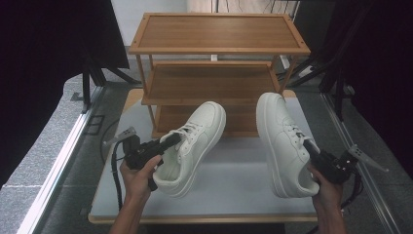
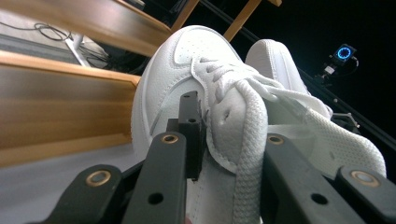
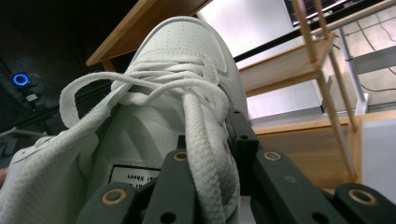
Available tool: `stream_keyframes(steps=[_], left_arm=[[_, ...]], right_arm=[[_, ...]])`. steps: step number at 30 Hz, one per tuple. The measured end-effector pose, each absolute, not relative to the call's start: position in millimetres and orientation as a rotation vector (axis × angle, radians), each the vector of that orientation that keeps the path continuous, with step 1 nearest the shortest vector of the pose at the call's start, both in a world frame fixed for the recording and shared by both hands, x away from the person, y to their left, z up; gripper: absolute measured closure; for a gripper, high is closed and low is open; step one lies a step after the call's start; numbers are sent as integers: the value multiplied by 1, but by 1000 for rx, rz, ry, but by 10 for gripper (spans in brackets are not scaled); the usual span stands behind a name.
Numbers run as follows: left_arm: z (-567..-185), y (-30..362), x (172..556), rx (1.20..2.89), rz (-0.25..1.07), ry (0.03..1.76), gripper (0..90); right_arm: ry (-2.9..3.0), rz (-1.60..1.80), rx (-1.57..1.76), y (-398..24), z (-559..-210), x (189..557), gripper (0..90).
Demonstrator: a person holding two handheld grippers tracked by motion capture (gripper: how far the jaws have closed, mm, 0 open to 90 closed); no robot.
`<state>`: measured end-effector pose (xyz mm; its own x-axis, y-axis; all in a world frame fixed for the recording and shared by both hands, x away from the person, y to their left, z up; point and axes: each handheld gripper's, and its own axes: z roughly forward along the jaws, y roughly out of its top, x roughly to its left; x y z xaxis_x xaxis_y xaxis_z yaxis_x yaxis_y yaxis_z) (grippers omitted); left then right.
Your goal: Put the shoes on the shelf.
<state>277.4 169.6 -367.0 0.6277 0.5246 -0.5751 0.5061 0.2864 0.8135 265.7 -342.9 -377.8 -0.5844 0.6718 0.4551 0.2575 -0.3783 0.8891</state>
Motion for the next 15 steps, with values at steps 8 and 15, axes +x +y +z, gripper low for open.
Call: stream_keyframes(steps=[8,15], left_arm=[[-344,164,289,1330,39,964,788],[-320,151,316,1356,85,983,789]], right_arm=[[1536,2004,1245,-336,-360,274,831],[1551,1961,1263,-326,-334,299,830]])
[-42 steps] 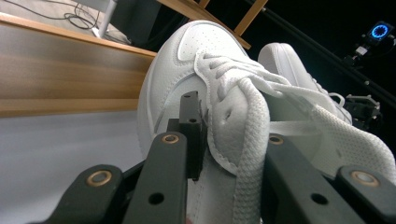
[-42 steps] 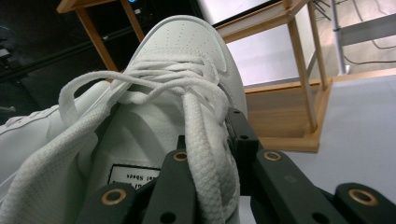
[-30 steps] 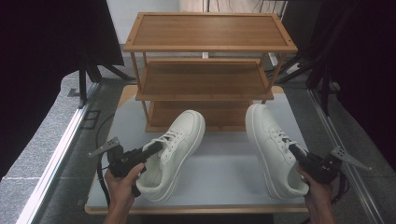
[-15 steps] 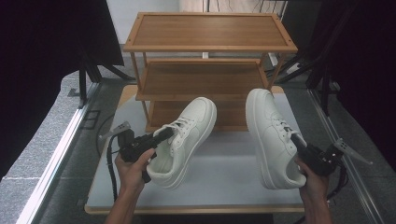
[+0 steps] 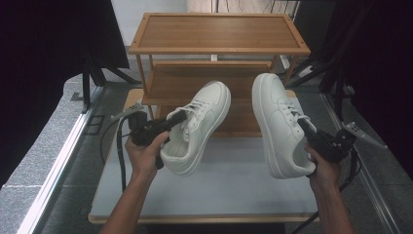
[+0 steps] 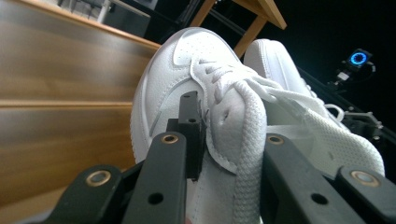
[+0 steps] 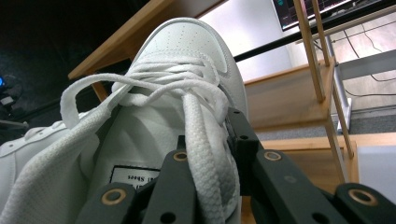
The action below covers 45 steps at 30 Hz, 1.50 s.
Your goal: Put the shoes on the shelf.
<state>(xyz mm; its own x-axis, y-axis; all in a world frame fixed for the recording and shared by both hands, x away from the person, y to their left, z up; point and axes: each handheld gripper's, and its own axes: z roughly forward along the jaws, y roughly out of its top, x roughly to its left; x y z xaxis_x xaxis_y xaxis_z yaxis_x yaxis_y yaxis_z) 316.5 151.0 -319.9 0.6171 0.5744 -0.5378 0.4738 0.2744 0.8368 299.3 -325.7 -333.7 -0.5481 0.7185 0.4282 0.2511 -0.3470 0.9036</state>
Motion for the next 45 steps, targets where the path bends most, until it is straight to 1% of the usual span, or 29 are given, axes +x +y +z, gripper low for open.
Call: stream_keyframes(steps=[9,15,18,22,25,29,45], left_arm=[[-308,144,336,1336,54,997,787],[-301,139,345,1347,63,1002,788],[-302,136,353,1324,80,1033,788],[-302,134,359,1320,98,1047,786],[-303,134,364,1309,87,1059,787],[-304,133,367,1301,84,1074,788],[-302,131,376,1237,153,1133,787]], right_arm=[[1539,1930,1286,-317,-319,312,829],[1549,1895,1309,-309,-313,322,829],[1571,1790,1304,-300,-306,330,824],[1575,1784,1329,-296,-304,340,825],[1570,1781,1340,-294,-304,345,825],[1552,1779,1363,-291,-304,350,825],[1561,1700,1399,-269,-297,367,825]])
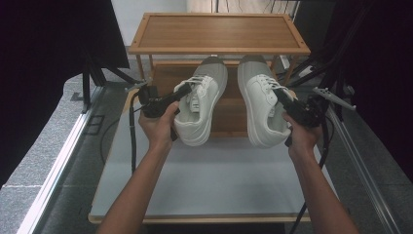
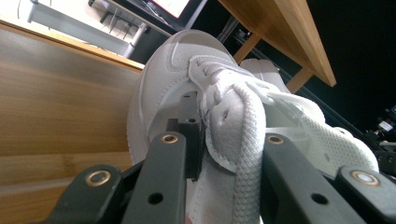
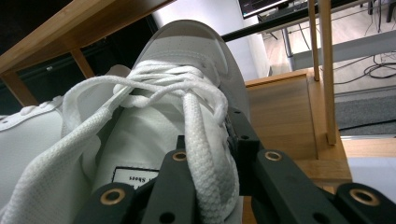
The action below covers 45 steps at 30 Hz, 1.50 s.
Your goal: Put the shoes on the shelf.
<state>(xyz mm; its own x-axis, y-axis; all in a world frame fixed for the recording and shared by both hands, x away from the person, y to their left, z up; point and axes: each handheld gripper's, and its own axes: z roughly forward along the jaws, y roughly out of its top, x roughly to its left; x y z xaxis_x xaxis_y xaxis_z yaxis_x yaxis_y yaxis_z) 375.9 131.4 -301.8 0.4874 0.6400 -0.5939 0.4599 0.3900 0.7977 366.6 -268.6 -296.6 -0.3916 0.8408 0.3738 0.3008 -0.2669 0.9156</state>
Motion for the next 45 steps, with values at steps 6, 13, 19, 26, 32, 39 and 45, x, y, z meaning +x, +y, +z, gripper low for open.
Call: stream_keyframes(steps=[6,13,19,26,32,39,45], left_arm=[[-299,127,387,1221,181,1144,788],[-300,124,399,1184,200,1166,789],[-303,118,409,1188,209,1181,790],[-306,112,420,1158,223,1219,789],[-305,110,428,1142,237,1245,787],[-303,108,432,1105,283,1268,787],[-305,96,432,1125,326,1290,769]], right_arm=[[1572,1671,1407,-260,-291,379,825],[1551,1676,1418,-250,-286,391,824],[1566,1680,1435,-241,-286,400,823],[1550,1666,1481,-231,-283,416,820],[1550,1642,1508,-221,-287,429,815],[1525,1624,1537,-212,-284,438,808],[1496,1607,1579,-201,-287,447,775]])
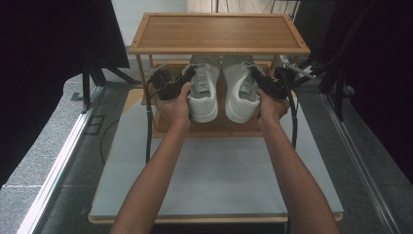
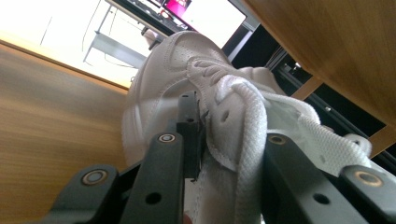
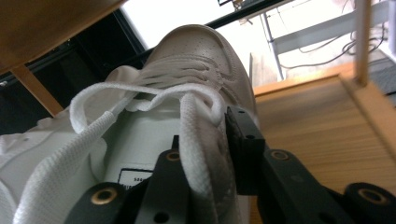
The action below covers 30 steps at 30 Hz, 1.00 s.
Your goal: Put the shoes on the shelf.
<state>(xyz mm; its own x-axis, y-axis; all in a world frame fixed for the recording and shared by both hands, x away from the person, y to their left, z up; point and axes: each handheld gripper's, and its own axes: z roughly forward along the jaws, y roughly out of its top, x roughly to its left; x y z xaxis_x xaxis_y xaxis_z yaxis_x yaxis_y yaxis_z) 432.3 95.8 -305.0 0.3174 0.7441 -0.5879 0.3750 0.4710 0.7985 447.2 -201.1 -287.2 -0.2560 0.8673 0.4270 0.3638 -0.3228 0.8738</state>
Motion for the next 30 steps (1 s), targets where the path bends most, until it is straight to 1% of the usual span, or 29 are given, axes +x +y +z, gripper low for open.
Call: stream_keyframes(steps=[1,2,3,4,5,6,7,8,9,10,12,13,15,16,18,19,20,21,22,23,26,27,30], left_arm=[[-307,93,433,1134,342,1298,746],[-310,91,434,1133,342,1306,746],[-315,91,436,1100,303,1300,720],[-316,91,437,1080,273,1308,680],[-315,90,438,1087,265,1296,623],[-315,90,438,1087,265,1296,585],[-314,91,439,1097,252,1281,585],[-313,92,438,1074,231,1264,545],[-311,95,437,1060,206,1235,546],[-307,98,435,1058,197,1213,508],[-305,100,433,1078,199,1203,505],[-304,102,429,1105,205,1192,512],[-304,104,425,1108,196,1188,518],[-303,106,421,1112,187,1179,535],[-299,111,410,1156,192,1147,628],[-299,111,410,1156,192,1147,660],[-297,113,404,1189,199,1124,691],[-296,114,400,1210,207,1108,691],[-294,117,393,1239,223,1087,732],[-294,119,389,1260,232,1075,732],[-294,125,366,1339,285,1022,813],[-294,125,366,1339,285,1022,829],[-300,123,351,1411,298,984,856]], right_arm=[[1472,1653,1581,-195,-294,449,681],[1472,1653,1581,-195,-294,449,681],[1461,1676,1575,-193,-295,448,648],[1462,1687,1571,-189,-296,448,605],[1489,1679,1534,-184,-297,449,521],[1493,1681,1528,-183,-296,448,492],[1493,1681,1528,-183,-296,448,492],[1486,1690,1526,-184,-296,448,484],[1470,1726,1532,-186,-294,446,475],[1447,1783,1518,-193,-291,444,451],[1453,1796,1514,-196,-290,442,447],[1475,1782,1495,-202,-290,437,460],[1487,1767,1483,-203,-291,434,469],[1503,1747,1453,-205,-292,429,492],[1548,1728,1377,-209,-294,417,581],[1548,1728,1377,-209,-294,417,581],[1602,1683,1297,-210,-292,406,678],[1602,1683,1297,-210,-292,406,678],[1648,1612,1198,-209,-289,393,738],[1648,1612,1198,-209,-289,393,738],[1722,1553,1055,-206,-288,370,835],[1722,1553,1055,-206,-288,370,835],[1793,1555,983,-200,-294,355,873]])
